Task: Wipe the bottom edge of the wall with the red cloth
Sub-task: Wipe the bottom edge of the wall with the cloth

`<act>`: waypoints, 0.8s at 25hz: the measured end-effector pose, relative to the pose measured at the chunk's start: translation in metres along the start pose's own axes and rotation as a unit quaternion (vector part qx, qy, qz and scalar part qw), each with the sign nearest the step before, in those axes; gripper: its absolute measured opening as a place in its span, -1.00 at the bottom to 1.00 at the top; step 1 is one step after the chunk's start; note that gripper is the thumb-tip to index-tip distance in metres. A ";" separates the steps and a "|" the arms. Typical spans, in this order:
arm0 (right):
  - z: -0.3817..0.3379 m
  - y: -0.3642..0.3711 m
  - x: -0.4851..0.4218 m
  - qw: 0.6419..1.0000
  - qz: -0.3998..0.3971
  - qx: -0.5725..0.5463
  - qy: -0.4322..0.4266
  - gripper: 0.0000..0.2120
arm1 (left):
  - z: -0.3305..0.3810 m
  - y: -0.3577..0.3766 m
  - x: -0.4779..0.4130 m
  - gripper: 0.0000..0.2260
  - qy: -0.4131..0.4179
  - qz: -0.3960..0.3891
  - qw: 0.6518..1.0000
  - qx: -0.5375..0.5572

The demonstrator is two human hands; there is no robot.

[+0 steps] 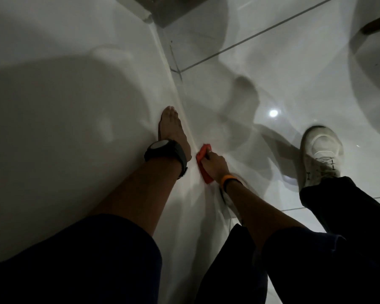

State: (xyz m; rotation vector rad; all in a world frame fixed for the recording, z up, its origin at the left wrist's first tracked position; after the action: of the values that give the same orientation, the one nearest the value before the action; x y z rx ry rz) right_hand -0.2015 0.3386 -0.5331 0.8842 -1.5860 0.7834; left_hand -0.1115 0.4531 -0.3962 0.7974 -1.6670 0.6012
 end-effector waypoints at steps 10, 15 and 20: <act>-0.095 -0.053 -0.017 0.982 0.113 -0.049 -0.143 -0.44 | -0.011 -0.007 0.001 -0.16 -0.021 0.020 1.000 0.002; 0.038 -0.006 0.014 0.996 0.017 0.083 -0.013 -0.66 | 0.012 0.015 0.025 -0.08 -0.002 0.054 0.999 -0.002; 0.034 -0.038 0.062 0.990 0.114 0.006 -0.084 -0.78 | 0.031 0.013 0.052 -0.02 -0.003 0.144 0.989 0.041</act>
State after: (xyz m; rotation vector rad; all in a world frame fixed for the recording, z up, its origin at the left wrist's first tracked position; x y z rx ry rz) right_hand -0.1924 0.2821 -0.4769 0.8024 -1.8552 0.8980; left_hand -0.1482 0.4286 -0.3523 0.6200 -1.7865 0.8722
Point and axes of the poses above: each hand's wrist, its own x-axis away from the middle knuckle, its own y-axis out of the palm, z = x × y, the point moved 4 cm from there along -x, towards the middle knuckle, and after that the axes turned 11 degrees about y, right-handed, at the moved point
